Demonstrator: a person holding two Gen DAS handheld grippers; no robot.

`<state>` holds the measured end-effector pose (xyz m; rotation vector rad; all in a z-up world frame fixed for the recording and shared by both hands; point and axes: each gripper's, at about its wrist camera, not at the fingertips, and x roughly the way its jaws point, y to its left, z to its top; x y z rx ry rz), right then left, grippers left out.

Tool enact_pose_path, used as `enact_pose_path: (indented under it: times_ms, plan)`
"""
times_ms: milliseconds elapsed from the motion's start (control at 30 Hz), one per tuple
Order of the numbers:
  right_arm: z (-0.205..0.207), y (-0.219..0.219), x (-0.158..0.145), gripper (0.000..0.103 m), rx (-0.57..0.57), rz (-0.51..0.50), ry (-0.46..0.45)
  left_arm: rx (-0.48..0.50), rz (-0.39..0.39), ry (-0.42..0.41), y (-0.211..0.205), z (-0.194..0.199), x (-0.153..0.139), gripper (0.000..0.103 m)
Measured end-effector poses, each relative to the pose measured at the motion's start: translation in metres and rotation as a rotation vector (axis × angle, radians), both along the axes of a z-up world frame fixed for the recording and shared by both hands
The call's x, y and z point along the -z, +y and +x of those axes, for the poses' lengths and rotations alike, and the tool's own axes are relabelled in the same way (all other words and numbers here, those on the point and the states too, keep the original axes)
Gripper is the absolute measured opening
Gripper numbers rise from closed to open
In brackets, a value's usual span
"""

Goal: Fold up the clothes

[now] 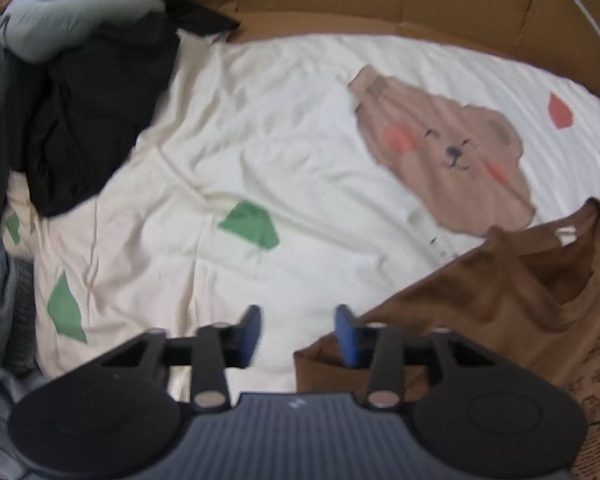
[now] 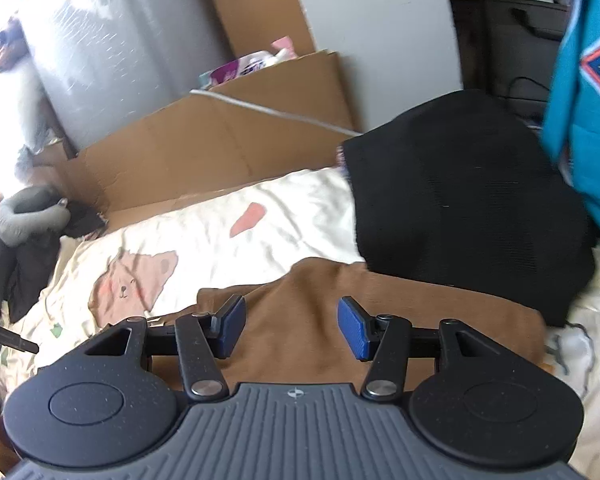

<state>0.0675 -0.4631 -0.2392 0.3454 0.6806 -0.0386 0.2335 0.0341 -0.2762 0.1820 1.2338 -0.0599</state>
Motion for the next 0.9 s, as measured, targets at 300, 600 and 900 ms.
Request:
enact_pose_path:
  times_ms: [300,600,900]
  plan:
    - [0.014,0.009,0.012,0.059,-0.039,-0.014,0.007,-0.066,-0.055,0.003,0.007,-0.005,0.033,0.021]
    - [0.013,0.010,0.029,0.059,-0.033,-0.019,0.044,-0.046,-0.046,-0.001,-0.006,-0.045,0.055,0.026]
    - [0.025,0.037,0.039,0.059,-0.079,-0.012,0.057,0.027,-0.065,-0.085,-0.010,-0.084,0.033,0.017]
